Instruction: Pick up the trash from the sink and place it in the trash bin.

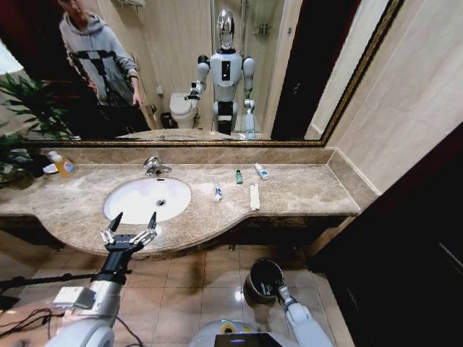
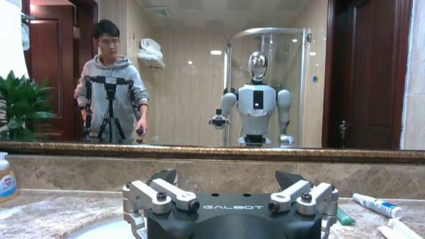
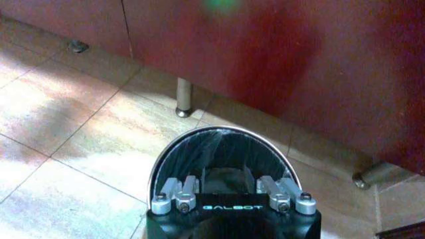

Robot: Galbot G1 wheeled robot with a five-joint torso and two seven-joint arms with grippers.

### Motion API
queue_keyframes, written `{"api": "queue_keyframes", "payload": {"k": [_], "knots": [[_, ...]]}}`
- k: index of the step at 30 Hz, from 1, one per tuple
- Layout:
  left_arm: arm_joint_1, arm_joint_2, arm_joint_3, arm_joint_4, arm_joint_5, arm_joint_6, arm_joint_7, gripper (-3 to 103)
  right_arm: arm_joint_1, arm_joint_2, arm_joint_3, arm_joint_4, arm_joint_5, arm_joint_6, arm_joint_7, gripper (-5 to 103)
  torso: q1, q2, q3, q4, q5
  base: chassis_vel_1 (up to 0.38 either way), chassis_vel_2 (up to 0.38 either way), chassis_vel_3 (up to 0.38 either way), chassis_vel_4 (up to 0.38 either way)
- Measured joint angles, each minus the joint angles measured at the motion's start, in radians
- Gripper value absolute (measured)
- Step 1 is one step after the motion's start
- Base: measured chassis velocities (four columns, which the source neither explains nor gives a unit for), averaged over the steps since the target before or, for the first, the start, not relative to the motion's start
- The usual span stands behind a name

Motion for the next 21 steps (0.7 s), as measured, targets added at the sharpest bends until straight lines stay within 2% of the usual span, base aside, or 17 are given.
{"api": "queue_keyframes", "payload": {"k": [1,9,10,13,14,16,17,18,19,21], "knots": [[0.0,0.0,0.0,0.0,0.0,0.0,0.0,100,-0.01,-0.002,-0.001,0.013,0.002,0.0,-0.008,42,0.0,0.0,0.0,0.0,0.0,0.0,0.0,0.0,0.0],[0.0,0.0,0.0,0.0,0.0,0.0,0.0,100,-0.051,-0.011,-0.003,0.072,0.035,-0.001,-0.022,44,0.0,0.0,0.0,0.0,0.0001,0.0,0.0,0.0,0.0],[0.0,0.0,0.0,0.0,0.0,0.0,0.0,100,-0.062,-0.015,-0.005,0.089,0.044,-0.001,-0.024,54,0.0,0.0,0.0,0.0,0.0001,0.0,0.0,0.0,0.0],[0.0,0.0,0.0,0.0,0.0,0.0,0.0,100,-0.081,-0.02,-0.007,0.119,0.058,0.002,-0.027,54,0.0,0.0,0.0,0.0,0.0,0.0,0.0,0.0,0.0],[0.0,0.0,0.0,0.0,0.0,0.0,0.0,100,-0.094,-0.023,-0.007,0.136,0.061,0.01,-0.028,65,0.0,0.0,0.0,0.0,0.0,0.0,0.0,0.0,0.0],[0.0,0.0,0.0,0.0,0.0,0.0,0.0,100,-0.104,-0.026,-0.005,0.148,0.063,0.022,-0.025,65,0.0,0.0,0.0,0.0,0.0001,0.0,0.0,0.0,0.0],[0.0,0.0,0.0,0.0,0.0,0.0,0.0,100,-0.113,-0.028,-0.002,0.16,0.066,0.035,-0.018,75,0.0,0.0,0.0,0.0,0.0001,0.0,0.0,0.0,0.0],[0.0,0.0,0.0,0.0,0.0,0.0,0.0,100,-0.126,-0.032,0.0,0.18,0.076,0.047,-0.007,75,0.0,0.0,0.0,0.0,0.0002,0.0,0.0,0.0,0.0],[0.0,0.0,0.0,0.0,0.0,0.0,0.0,100,-0.137,-0.036,0.0,0.196,0.088,0.052,0.001,86,0.0,0.0,0.0,0.0,0.0002,0.0,0.0,0.0,0.0],[0.0,0.0,0.0,0.0,0.0,0.0,0.0,100,-0.153,-0.043,0.0,0.222,0.107,0.055,0.009,86,0.0,0.0,0.0,0.0,0.0002,0.0,0.0,0.0,0.0]]}}
